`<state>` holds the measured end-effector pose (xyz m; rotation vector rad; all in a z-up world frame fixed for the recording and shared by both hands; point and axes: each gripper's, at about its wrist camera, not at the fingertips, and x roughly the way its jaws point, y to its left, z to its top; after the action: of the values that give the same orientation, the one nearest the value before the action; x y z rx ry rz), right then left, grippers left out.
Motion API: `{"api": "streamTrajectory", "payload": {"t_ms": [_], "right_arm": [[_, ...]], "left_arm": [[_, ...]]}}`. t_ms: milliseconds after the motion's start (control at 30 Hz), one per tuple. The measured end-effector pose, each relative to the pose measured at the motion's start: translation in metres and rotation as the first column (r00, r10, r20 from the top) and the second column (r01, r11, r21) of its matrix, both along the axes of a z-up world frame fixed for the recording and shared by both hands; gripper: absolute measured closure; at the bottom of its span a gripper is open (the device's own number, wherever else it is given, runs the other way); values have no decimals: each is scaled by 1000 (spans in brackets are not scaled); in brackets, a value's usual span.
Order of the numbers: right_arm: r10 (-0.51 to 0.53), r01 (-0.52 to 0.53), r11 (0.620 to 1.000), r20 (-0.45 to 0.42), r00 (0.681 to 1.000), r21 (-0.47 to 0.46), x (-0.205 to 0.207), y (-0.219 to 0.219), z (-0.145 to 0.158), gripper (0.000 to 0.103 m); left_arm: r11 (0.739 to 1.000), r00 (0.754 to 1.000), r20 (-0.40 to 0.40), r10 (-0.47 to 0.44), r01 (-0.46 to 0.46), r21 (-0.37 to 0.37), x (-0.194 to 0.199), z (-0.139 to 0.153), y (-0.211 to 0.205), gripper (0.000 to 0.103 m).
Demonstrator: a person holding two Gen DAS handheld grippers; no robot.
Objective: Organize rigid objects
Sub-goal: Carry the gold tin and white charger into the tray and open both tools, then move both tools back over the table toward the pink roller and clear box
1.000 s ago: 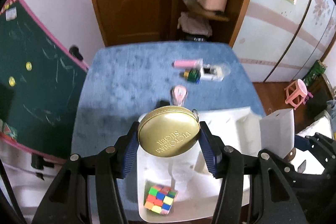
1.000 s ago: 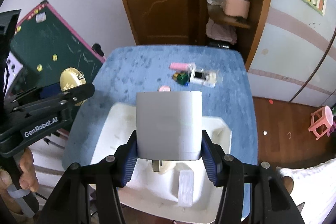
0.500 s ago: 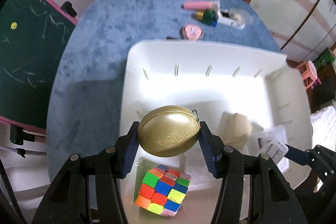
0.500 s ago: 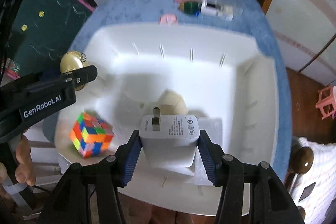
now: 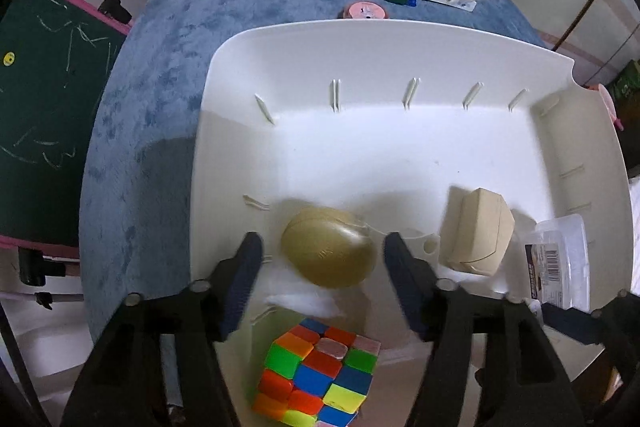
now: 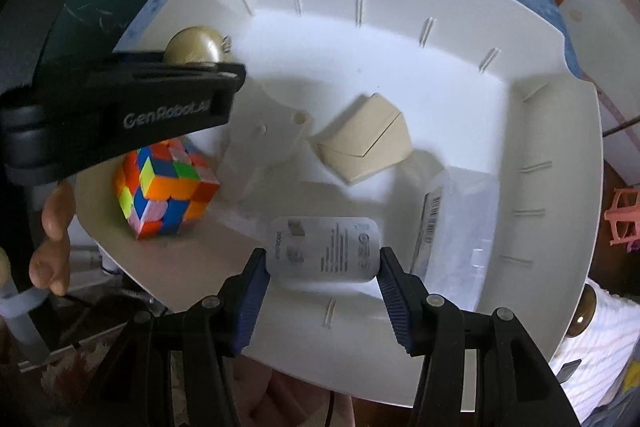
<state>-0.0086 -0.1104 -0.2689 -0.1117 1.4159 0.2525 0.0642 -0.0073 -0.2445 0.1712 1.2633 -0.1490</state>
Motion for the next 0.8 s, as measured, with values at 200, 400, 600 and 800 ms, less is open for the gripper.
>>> {"api": "streamTrajectory", "payload": {"t_ms": [200,400,600,800], "right_arm": [[12,-11,1000,84,996,-14,-2,1,22,39],[-18,17,1000,134,991,6,-1,-9,44,39],[-69,62,997,182,981,43,3,-27,70,39],[-115,100,992,240,964,74,8,-47,105,39]], "left_arm": [[1000,1000,5,-1,1,-3,-1,10,0,28],[1000,999,44,9,-8,-29,2,40,5,28],[999,994,104,-30,35,-42,10,82,1,28],[992,975,185,-126,127,4,24,123,-10,28]]}}
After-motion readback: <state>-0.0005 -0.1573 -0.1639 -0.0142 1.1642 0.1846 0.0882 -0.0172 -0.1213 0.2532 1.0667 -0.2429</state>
